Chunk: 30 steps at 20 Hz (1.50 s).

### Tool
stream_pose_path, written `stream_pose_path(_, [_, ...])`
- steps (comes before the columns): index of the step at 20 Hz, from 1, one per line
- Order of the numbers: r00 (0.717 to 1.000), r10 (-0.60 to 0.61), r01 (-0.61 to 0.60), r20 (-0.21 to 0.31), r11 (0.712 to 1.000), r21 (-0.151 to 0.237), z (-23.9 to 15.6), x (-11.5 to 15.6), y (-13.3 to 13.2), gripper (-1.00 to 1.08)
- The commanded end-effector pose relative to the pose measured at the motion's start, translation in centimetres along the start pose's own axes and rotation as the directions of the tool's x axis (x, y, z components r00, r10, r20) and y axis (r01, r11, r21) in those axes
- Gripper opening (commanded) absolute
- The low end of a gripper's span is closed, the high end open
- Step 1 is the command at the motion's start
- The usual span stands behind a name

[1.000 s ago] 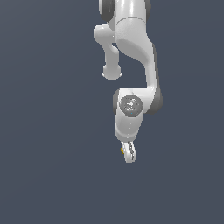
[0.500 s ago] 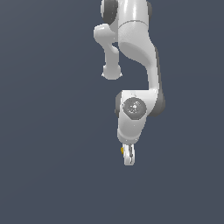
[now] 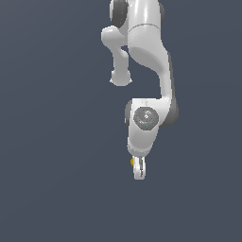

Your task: Pick up the object and move it to a goal position.

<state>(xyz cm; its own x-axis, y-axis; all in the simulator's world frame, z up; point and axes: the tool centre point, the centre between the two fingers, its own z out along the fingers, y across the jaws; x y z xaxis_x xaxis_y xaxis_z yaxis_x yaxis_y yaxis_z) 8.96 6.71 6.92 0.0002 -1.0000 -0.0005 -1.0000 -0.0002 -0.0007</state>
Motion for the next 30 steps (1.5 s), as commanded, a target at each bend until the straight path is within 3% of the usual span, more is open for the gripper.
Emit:
stream_pose_path(1, [1.000, 0.001, -0.001, 0.000, 1.000, -0.001, 0.7, 0.0, 0.0, 1.00])
stream_pose_path(8, [1.000, 0.004, -0.004, 0.000, 1.000, -0.001, 4.2, 0.0, 0.2, 1.00])
stream_pose_path(14, [1.000, 0.004, -0.004, 0.000, 1.000, -0.001, 4.7, 0.0, 0.0, 1.00])
stream_pose_path(15, [1.000, 0.004, -0.004, 0.000, 1.000, -0.001, 4.7, 0.0, 0.0, -1.00])
stream_pose_path(30, [1.000, 0.004, -0.004, 0.000, 1.000, -0.001, 4.6, 0.2, 0.3, -1.00])
